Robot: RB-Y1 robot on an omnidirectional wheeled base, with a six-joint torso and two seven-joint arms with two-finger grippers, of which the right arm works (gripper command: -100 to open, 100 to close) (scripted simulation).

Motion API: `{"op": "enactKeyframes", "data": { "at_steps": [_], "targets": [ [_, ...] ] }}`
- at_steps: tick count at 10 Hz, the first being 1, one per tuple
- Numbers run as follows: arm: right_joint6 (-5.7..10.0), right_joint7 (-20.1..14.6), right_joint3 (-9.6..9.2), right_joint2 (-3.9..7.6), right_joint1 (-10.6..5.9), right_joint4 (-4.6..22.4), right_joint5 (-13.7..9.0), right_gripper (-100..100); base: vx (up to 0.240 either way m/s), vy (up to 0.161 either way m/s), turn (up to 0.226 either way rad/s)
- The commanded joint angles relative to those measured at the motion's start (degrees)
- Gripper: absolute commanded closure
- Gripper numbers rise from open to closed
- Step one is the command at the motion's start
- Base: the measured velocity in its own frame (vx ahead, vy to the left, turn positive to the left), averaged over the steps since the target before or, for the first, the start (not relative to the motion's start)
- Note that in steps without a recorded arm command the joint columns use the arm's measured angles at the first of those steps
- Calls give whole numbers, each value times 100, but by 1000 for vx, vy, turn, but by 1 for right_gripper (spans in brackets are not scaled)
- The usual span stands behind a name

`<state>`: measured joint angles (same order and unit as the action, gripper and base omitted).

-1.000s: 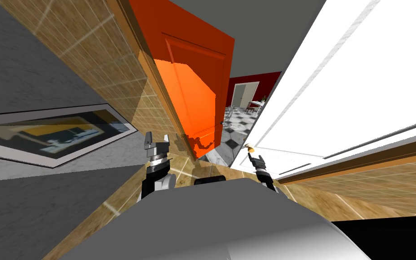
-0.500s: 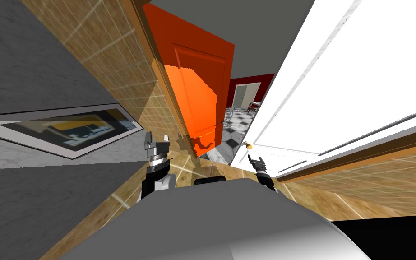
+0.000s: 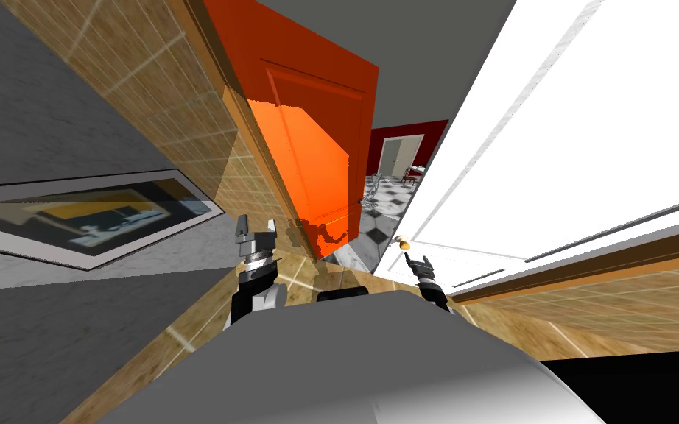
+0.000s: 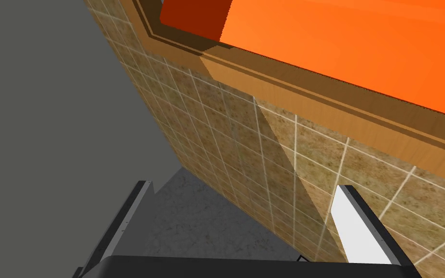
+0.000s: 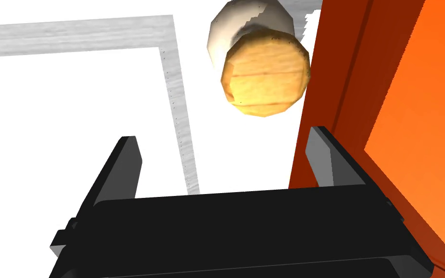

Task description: Push the door open

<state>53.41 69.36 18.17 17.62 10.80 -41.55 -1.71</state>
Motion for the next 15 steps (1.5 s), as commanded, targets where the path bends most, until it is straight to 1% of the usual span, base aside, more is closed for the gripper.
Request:
{"op": "enactKeyframes", "data": {
  "at_steps": [1,6,9,15],
  "targets": [
    [5,-3,4,-1,3,-2,8,-100,145,-137,-26],
    [17,-10,16,-3,13,-8,28,-100,160,-138,-20],
    [26,-15,24,-4,19,-12,42,-100,173,-184,-29],
    [56,-33,52,-10,42,-25,91,-100,151,-143,-25]
  ]
}}
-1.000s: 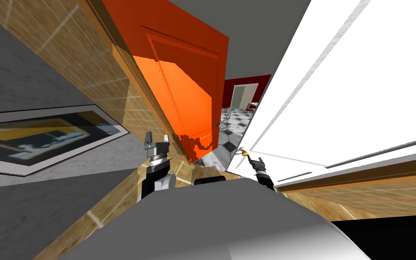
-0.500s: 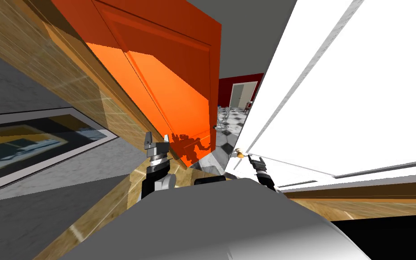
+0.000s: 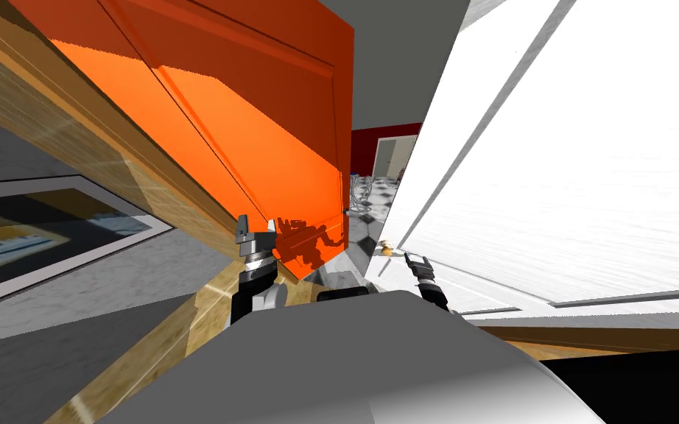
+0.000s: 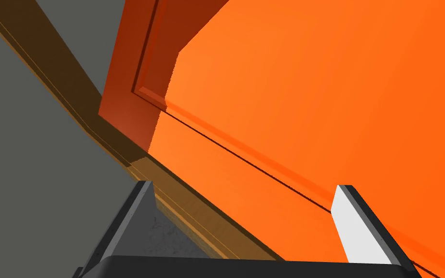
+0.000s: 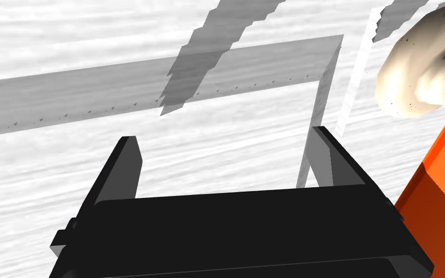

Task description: Push the door open

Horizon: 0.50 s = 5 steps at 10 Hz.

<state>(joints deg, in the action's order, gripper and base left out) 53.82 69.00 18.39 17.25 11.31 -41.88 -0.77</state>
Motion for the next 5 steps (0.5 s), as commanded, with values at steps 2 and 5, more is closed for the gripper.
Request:
{"op": "enactKeyframes", "data": {
  "at_steps": [2,5],
  "targets": [
    [28,-5,43,24,2,1,19,-100,152,-181,-27],
    [49,-17,62,20,18,-8,53,-100,143,-142,-34]
  ]
}}
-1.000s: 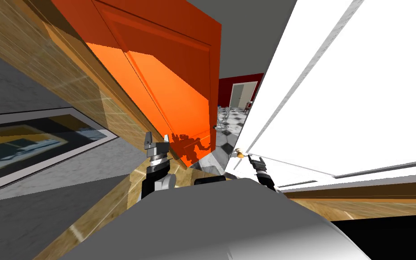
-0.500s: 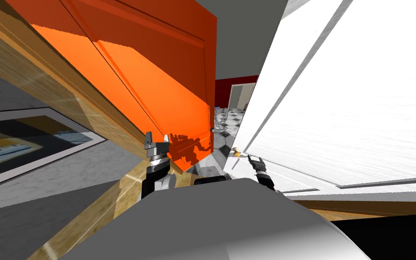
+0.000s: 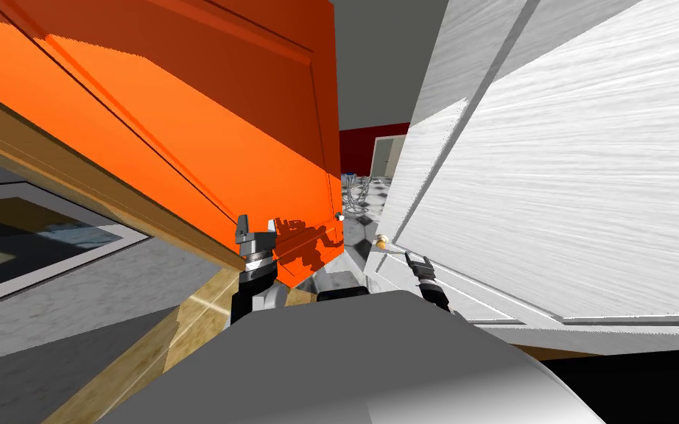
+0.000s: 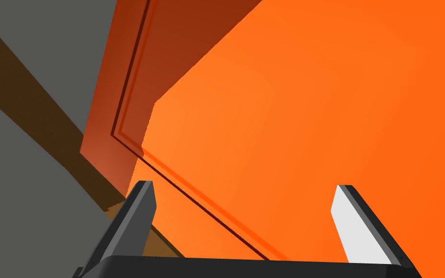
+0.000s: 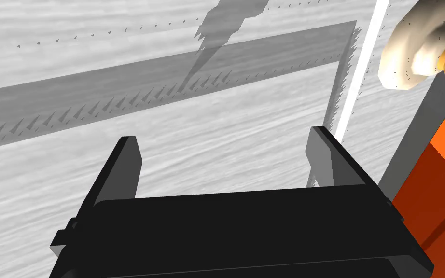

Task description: Push the door open

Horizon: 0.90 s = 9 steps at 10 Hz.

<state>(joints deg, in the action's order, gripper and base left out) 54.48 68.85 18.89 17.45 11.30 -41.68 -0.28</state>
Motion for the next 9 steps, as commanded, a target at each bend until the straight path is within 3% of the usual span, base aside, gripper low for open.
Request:
{"op": "enactKeyframes", "data": {
  "at_steps": [1,9],
  "targets": [
    [-10,-6,19,-1,25,-31,15,-100,146,-144,-20],
    [86,-62,108,-21,98,-74,170,-100,153,-161,-33]
  ]
}}
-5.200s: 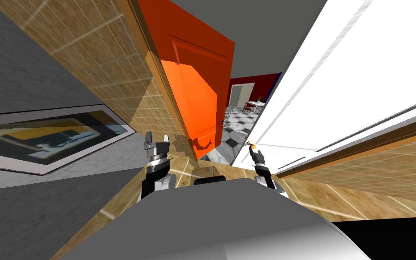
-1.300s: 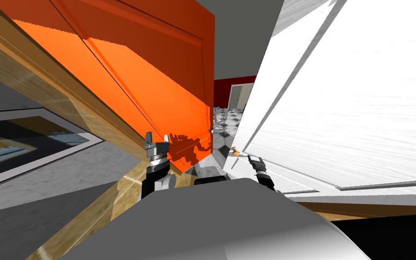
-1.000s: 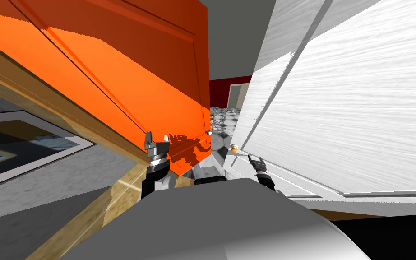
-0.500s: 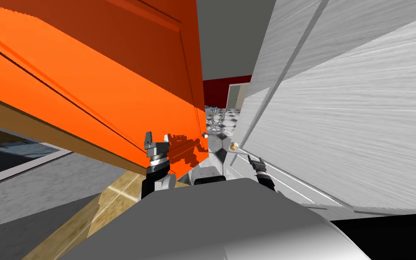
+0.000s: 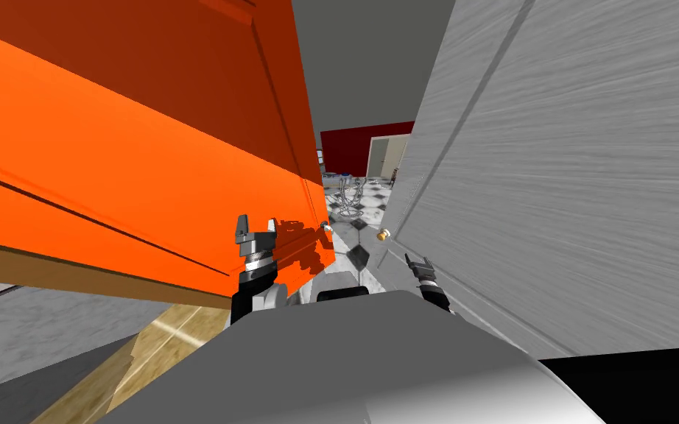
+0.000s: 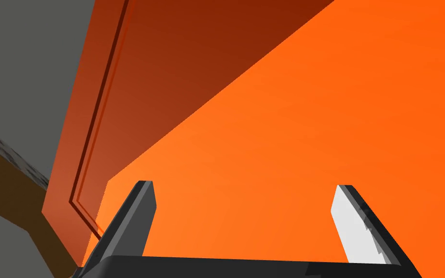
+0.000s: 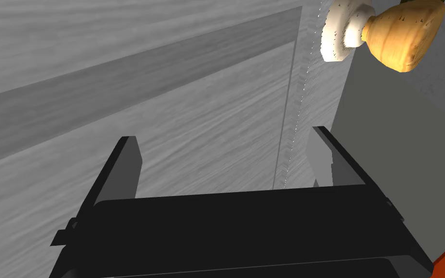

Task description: Push the door open

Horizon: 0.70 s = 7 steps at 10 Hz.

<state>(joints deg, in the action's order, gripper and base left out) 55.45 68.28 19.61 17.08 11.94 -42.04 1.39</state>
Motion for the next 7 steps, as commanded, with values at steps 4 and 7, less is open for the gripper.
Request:
{"op": "enactKeyframes", "data": {
  "at_steps": [4,7],
  "targets": [
    [52,-41,93,2,80,-68,105,-100,143,-183,-39],
    [140,-93,176,-22,148,-108,249,-100,149,-193,-54]
  ]
}}
